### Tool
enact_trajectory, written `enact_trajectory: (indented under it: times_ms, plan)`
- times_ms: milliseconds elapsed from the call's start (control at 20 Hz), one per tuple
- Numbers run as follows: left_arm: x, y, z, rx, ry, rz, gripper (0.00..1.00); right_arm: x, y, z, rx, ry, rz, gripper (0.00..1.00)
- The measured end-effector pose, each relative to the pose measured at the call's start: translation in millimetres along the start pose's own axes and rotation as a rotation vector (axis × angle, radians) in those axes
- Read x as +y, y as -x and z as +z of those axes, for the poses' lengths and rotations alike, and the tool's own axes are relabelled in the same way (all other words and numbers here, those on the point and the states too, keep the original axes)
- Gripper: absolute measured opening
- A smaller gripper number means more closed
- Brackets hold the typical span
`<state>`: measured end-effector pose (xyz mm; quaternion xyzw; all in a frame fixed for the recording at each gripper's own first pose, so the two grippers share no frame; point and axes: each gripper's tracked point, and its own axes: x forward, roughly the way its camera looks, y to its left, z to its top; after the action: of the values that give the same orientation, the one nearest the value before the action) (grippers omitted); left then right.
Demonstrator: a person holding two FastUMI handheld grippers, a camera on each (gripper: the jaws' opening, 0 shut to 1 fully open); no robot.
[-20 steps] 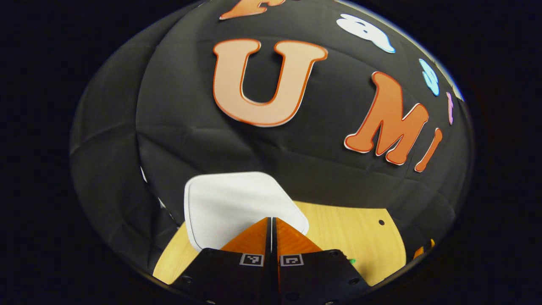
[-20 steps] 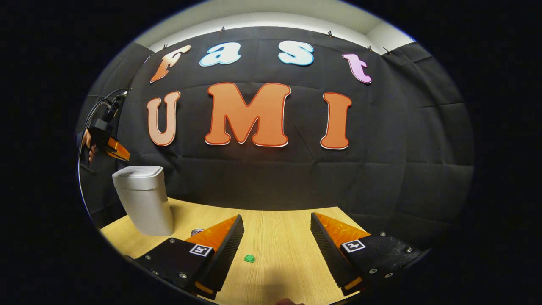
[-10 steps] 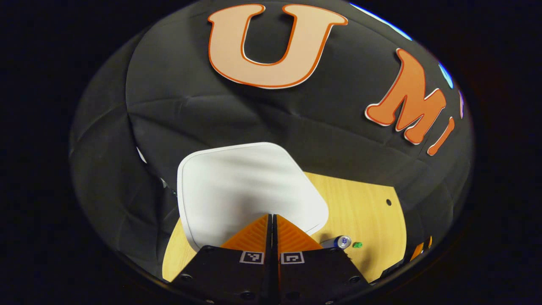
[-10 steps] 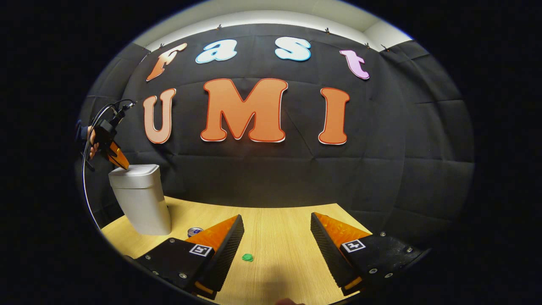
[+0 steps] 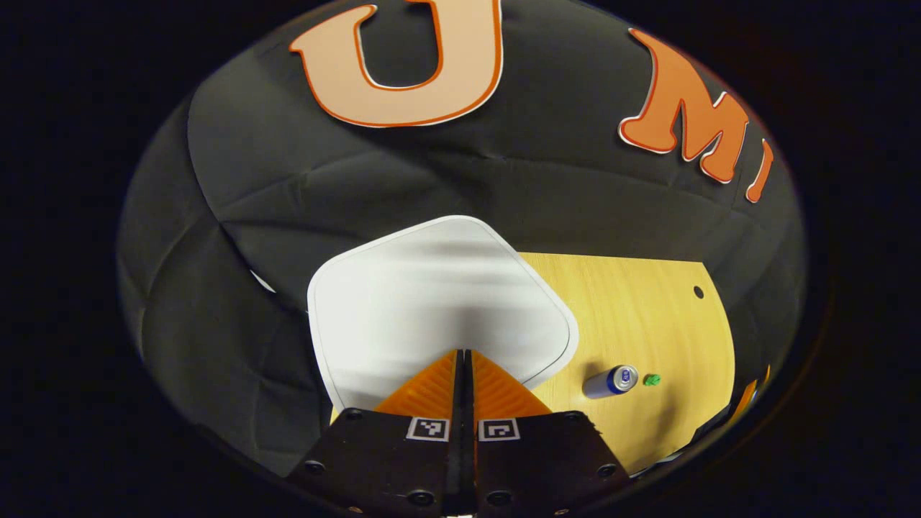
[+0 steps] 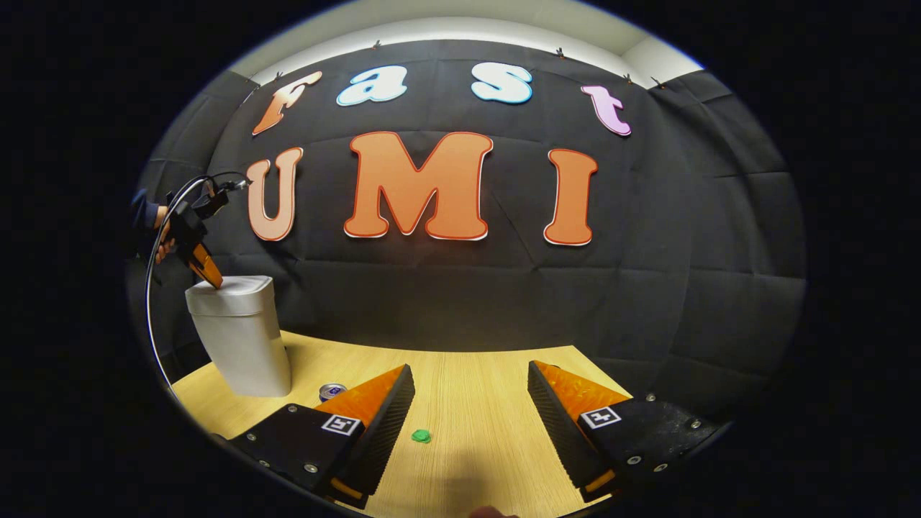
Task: Press the lid of the desktop garbage bin to open it, pick up the crumpled paper on the desktop and throw it into the bin, then pick up the pop can on the desktop and drop it into the bin, and finally close the garbage bin lid.
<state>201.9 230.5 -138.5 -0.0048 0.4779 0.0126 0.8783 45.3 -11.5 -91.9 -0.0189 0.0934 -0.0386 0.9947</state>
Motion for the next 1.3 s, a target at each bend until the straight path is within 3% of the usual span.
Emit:
enact_trajectory:
  times_ms: [100, 200, 350, 500, 700, 850, 950, 1050, 1100, 1150, 1200, 1300]
  plan:
    - [-2, 1, 6, -0.022, -0.067, 0.025, 0.01, -2, 3, 6, -0.017, -0.007, 0.000, 0.95]
    - [0, 16, 33, -0.159, -0.095, 0.081, 0.01, -5, 4, 11, -0.028, -0.004, -0.002, 0.95]
    - [-4, 70, 68, -0.405, -0.046, 0.106, 0.00, -8, 6, 15, -0.031, 0.006, -0.004, 0.95]
    - [-22, 131, 92, -0.642, 0.028, 0.058, 0.00, -2, 8, 15, -0.027, 0.006, 0.015, 0.95]
    - [-23, 166, 96, -0.803, 0.102, 0.051, 0.00, 5, 7, 23, -0.041, 0.000, 0.038, 0.95]
    - [-45, 170, 74, -0.843, 0.071, 0.077, 0.00, 10, 8, 27, -0.045, -0.001, 0.054, 0.95]
    - [-70, 174, 48, -0.866, 0.065, 0.058, 0.06, 14, 8, 29, -0.048, 0.000, 0.064, 0.94]
    - [-97, 180, 25, -0.896, 0.049, 0.034, 0.19, 18, 11, 31, -0.053, 0.005, 0.078, 0.95]
    - [-107, 185, 20, -0.916, 0.029, 0.024, 0.30, 20, 12, 32, -0.054, 0.011, 0.083, 0.94]
    - [-119, 191, 15, -0.937, 0.017, 0.004, 0.35, 22, 13, 32, -0.053, 0.015, 0.090, 0.95]
    - [-132, 198, 13, -0.967, 0.007, -0.036, 0.50, 24, 13, 32, -0.050, 0.019, 0.096, 0.94]
    - [-149, 208, 5, -0.992, -0.011, -0.075, 0.54, 25, 17, 31, -0.047, 0.026, 0.103, 0.95]
